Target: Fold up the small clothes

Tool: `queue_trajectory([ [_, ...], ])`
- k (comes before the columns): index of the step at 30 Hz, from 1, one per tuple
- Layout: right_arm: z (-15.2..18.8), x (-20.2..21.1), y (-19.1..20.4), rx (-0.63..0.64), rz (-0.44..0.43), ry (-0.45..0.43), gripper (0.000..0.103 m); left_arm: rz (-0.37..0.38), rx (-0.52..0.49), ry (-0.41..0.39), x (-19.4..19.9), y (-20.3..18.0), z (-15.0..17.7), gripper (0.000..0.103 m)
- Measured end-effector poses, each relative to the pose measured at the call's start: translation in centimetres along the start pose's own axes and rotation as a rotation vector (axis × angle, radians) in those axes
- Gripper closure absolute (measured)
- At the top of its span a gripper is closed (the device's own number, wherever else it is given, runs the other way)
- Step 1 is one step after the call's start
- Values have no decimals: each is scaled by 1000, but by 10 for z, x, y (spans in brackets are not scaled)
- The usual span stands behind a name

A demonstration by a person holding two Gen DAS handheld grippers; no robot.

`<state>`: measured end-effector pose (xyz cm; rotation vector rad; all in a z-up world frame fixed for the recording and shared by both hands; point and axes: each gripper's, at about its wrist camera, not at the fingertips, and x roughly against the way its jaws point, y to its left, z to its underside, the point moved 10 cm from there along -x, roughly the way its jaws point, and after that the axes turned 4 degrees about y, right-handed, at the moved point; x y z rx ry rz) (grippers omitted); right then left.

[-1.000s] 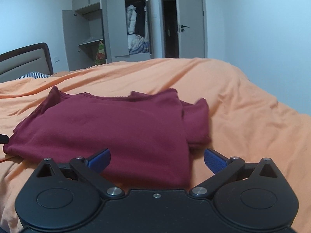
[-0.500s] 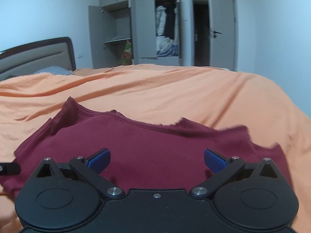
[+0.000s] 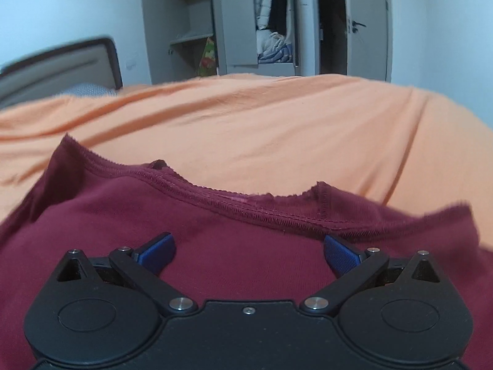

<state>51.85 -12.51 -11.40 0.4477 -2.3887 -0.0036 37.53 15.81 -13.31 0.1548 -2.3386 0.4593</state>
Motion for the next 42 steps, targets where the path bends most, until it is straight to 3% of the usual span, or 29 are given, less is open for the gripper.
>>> queue_trajectory([
  [6,5,4,-3,-26,0,-46,0,-32,-30,4,-1,-2,3,0],
  [16,8,34,2,-46,24,-54,1,72,43,0,21,-8,20,0],
  [27,82,115,42,85,109,-75,1,84,71,-11,22,-10,24,0],
  [32,103,118,53,140,177,-122,0,66,93,-32,15,4,8,0],
  [42,105,113,49,123,156,-140,0,51,73,-7,-26,13,-28,1],
])
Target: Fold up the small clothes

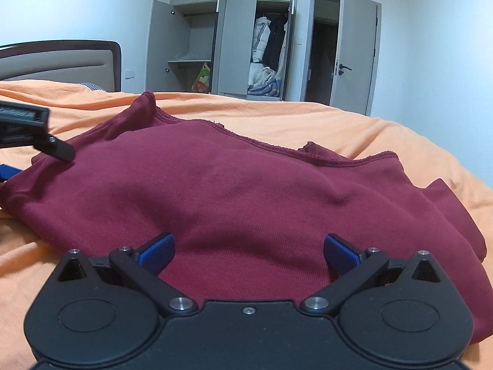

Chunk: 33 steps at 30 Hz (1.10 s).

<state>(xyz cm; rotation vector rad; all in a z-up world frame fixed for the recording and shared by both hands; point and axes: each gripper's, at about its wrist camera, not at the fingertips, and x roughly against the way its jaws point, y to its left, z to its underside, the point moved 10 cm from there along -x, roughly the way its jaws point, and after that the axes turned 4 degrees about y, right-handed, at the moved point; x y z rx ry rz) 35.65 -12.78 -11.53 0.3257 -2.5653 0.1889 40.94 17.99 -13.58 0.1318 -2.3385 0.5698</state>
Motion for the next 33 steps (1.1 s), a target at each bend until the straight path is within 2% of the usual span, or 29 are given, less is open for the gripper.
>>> queue_trajectory([
  [3,-1,-1,0,0,0,-2,0,25,32,14,-3,1,-4,1],
  [8,0,0,1,1,-1,-8,0,50,70,15,0,8,-6,18],
  [13,1,0,1,2,0,-9,0,37,73,14,-1,11,-9,27],
  [15,1,0,1,2,0,-9,0,28,51,17,-2,7,-9,40],
  [16,1,0,1,2,0,-9,0,40,46,26,-3,4,-8,52],
  [17,1,0,1,2,0,-9,0,46,48,31,-4,2,-8,59],
  [18,1,0,1,2,0,-9,0,49,46,33,-4,0,-8,63],
  [20,1,0,1,4,0,-10,0,61,38,32,-3,-6,-9,79],
  [27,1,0,1,3,-2,-7,0,51,-4,-6,11,-21,-15,87],
  [30,-5,4,-2,-12,-38,13,0,73,-30,-36,25,-34,-24,88],
  [33,-15,12,-10,-47,-84,-11,0,103,-85,-69,40,-55,-37,88],
])
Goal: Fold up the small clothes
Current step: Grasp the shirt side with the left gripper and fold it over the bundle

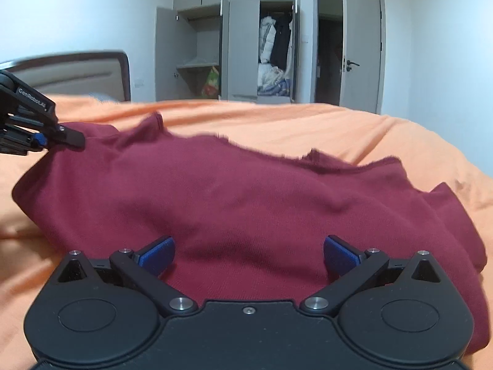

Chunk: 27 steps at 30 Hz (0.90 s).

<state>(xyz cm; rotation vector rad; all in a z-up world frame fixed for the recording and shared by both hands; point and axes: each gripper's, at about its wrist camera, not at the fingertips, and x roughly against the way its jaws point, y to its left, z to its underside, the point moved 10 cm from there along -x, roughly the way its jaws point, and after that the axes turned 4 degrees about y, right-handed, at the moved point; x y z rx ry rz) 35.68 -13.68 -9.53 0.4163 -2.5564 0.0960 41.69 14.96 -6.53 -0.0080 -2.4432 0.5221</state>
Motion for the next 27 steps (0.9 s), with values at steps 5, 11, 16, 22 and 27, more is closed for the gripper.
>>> queue_trajectory([
  [5,-16,19,-24,19,36,-37,0,62,-116,-30,7,-62,-23,89],
  [11,-10,51,-71,-20,89,-50,0,217,-283,-9,-2,-178,-14,89],
  [16,16,73,-106,-43,166,-8,0,309,-420,85,-35,-263,31,89],
  [22,46,97,-138,-95,218,29,0,287,-495,225,-77,-296,92,89],
  [27,58,101,-145,-127,216,44,0,284,-473,257,-82,-295,103,83],
])
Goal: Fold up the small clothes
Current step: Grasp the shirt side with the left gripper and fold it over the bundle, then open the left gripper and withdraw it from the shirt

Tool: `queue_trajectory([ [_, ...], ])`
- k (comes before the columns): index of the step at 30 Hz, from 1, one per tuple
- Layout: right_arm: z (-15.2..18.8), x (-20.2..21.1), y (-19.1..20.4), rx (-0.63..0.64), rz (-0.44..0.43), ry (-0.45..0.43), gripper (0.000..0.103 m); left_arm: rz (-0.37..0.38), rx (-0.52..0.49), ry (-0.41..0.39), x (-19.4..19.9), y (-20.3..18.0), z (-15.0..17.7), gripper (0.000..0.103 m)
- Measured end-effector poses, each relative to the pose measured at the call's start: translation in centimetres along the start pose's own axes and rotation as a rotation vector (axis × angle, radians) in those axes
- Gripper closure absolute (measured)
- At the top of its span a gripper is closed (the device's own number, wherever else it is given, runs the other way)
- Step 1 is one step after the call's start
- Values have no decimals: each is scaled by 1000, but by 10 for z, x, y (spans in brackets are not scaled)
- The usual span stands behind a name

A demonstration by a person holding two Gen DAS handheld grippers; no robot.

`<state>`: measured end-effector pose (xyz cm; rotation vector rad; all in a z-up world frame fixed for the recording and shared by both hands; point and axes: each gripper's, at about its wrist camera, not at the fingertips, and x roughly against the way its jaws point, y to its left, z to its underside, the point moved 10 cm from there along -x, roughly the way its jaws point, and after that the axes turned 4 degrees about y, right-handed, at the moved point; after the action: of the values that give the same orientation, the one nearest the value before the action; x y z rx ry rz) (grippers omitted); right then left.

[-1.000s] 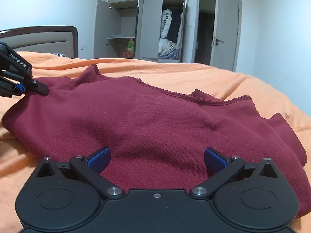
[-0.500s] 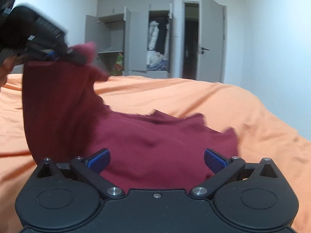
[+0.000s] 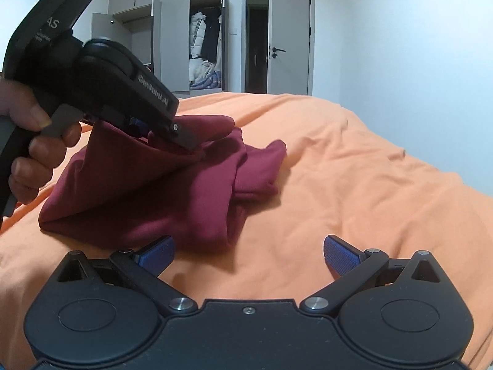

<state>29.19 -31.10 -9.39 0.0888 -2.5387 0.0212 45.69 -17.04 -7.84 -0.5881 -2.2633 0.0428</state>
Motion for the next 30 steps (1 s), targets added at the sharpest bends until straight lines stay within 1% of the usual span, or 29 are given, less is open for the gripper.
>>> queue_trajectory([
  [1,2,-1,0,-3,-3,1,0,9,9,-5,2,0,-1,76],
  [2,2,-2,0,-5,-5,1,0,19,15,-11,6,2,0,64],
  [3,2,-2,1,-5,-8,0,0,35,17,-16,9,1,-2,57],
  [4,1,-2,4,-5,-12,-2,0,47,21,-25,14,1,-2,40],
  [5,0,-3,5,-7,-17,-4,0,54,24,-36,19,2,-3,26],
  [6,-1,-3,7,-9,-22,-7,0,55,24,-51,29,3,-4,22],
  [8,-4,-2,9,-17,-30,-12,0,39,29,-78,43,7,-7,9],
  [10,-7,0,11,-22,-35,-18,1,5,55,-115,58,20,-9,0],
  [12,-13,3,12,-33,-53,-27,1,-43,98,-144,70,38,-10,1],
  [15,-27,8,17,-53,-110,-46,1,-120,189,-145,81,78,-3,1],
  [19,-49,4,26,-90,-208,-52,0,-240,312,-90,81,134,20,1],
  [21,-61,0,29,-122,-245,-57,0,-274,343,-67,81,153,34,1],
  [23,-72,-7,31,-172,-281,-51,0,-282,357,-37,79,163,48,1],
  [26,-84,-20,33,-272,-326,-22,0,-248,364,-24,78,164,63,1],
  [28,-90,-28,37,-328,-336,-3,0,-236,361,-13,76,162,70,1],
  [30,-93,-32,47,-316,-331,7,0,-231,357,-6,75,161,75,1],
])
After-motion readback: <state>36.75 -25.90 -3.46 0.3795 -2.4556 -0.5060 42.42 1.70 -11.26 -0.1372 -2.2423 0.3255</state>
